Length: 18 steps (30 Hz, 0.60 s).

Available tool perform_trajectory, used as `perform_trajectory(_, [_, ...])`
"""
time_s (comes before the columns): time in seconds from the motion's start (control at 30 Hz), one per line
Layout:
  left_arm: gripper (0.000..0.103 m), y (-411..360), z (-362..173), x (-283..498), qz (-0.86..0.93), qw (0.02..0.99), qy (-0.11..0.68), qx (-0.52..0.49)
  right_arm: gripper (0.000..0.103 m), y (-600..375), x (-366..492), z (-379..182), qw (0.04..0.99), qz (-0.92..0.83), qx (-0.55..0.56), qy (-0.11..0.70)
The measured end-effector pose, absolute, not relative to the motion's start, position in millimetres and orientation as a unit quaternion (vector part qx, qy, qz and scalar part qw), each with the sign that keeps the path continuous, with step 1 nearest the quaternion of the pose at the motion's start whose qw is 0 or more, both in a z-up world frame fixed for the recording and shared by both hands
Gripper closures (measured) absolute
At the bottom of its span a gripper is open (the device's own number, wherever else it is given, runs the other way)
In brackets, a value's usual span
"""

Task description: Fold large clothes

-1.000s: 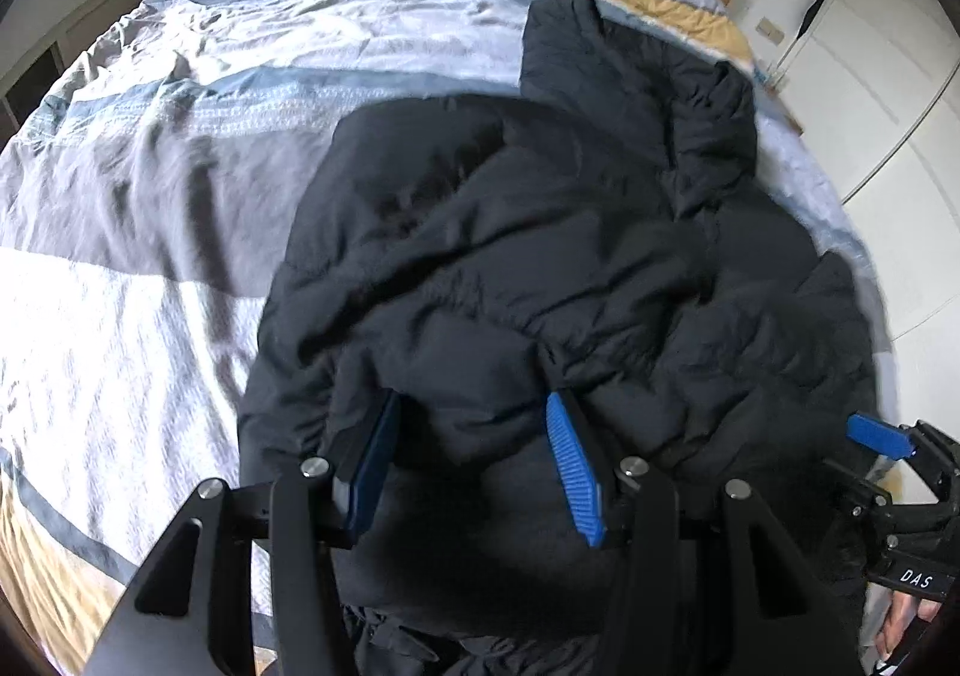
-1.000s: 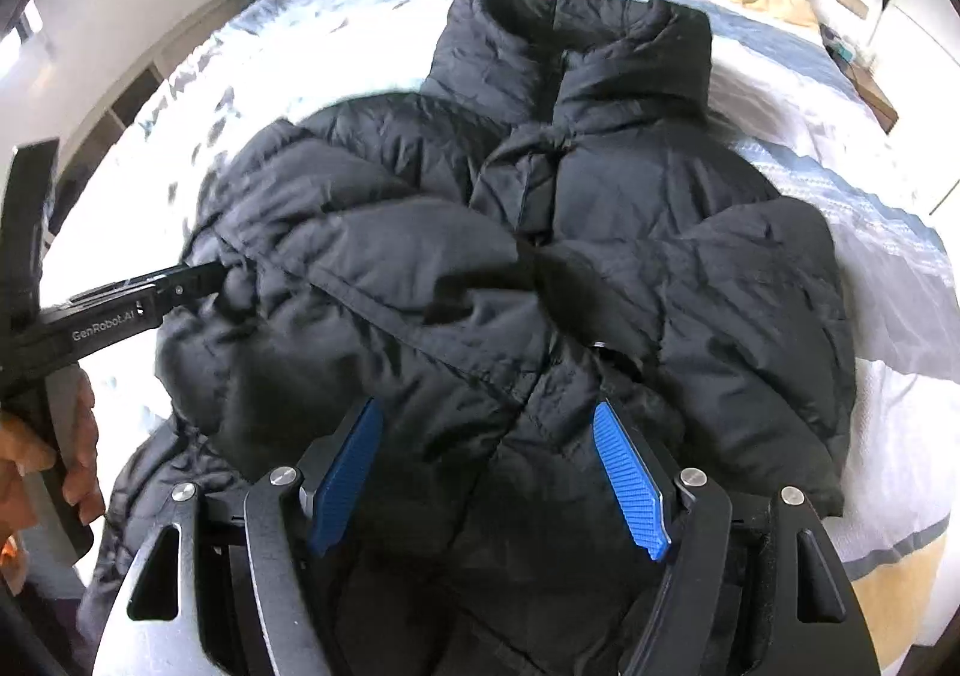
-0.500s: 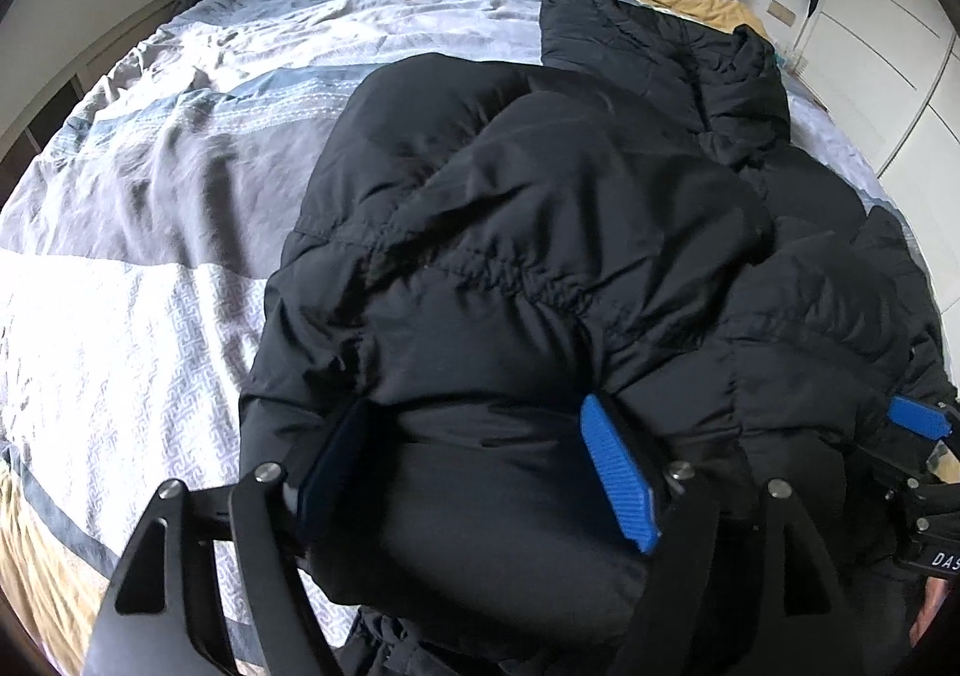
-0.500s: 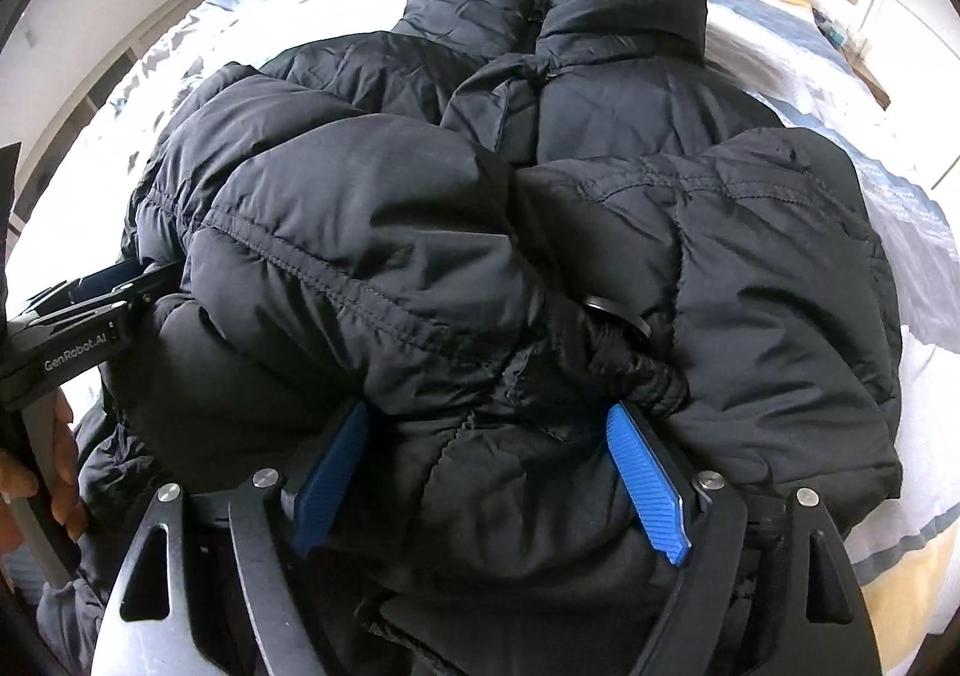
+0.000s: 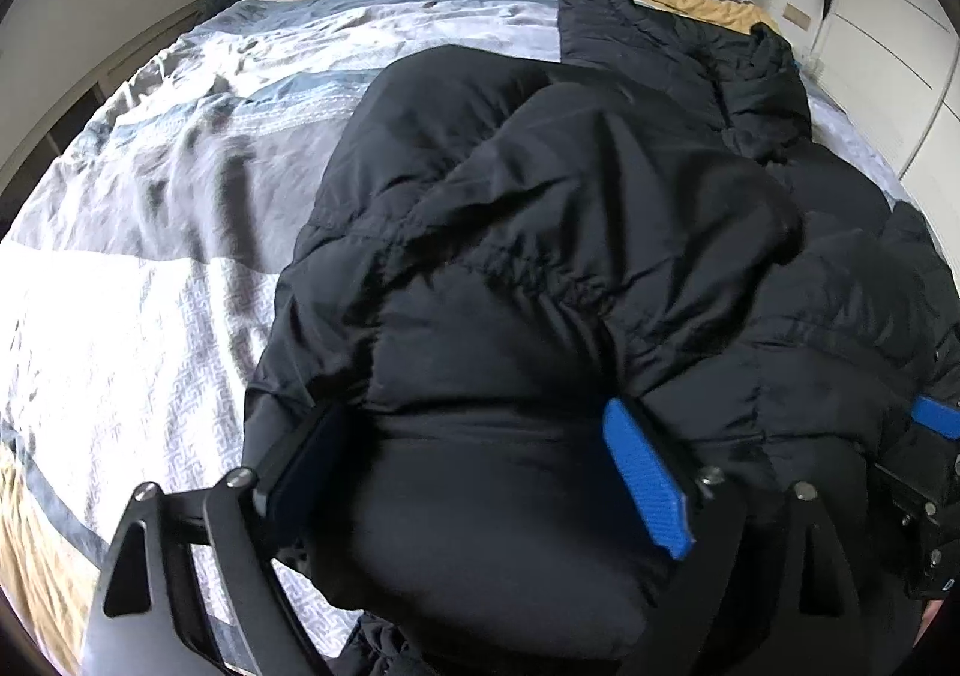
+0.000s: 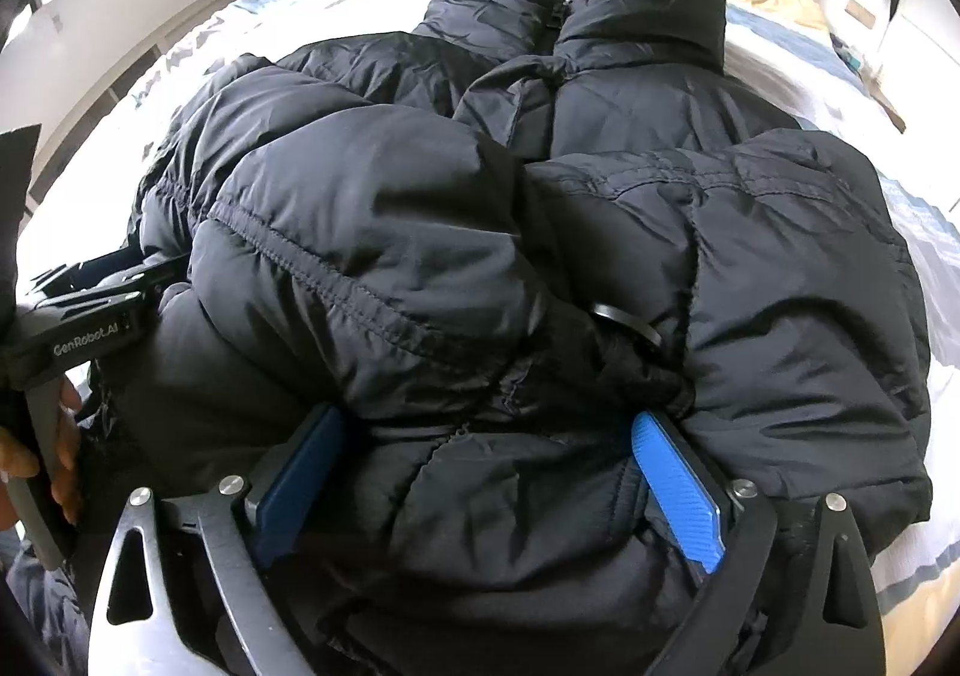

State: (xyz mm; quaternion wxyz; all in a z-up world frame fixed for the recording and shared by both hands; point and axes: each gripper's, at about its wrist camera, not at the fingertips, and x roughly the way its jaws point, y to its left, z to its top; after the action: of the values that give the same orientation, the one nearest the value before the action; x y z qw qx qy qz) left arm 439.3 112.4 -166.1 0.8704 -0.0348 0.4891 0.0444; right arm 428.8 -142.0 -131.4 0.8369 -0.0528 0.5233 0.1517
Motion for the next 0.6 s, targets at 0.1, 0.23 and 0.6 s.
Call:
perform_trajectory(0.1, [0.011, 113, -166, 438, 0.046, 0.871, 0.488, -0.037, 0.007, -144, 427, -131, 0.838, 0.163, -0.057, 0.518])
perform_trajectory(0.23, [0.011, 112, -166, 437, 0.049, 0.872, 0.486, -0.032, 0.007, -147, 420, -130, 0.838, 0.176, -0.069, 0.512])
perform_trajectory(0.6, [0.004, 113, -171, 435, 0.058, 0.874, 0.481, -0.034, 0.007, -157, 411, -127, 0.835, 0.207, -0.074, 0.504])
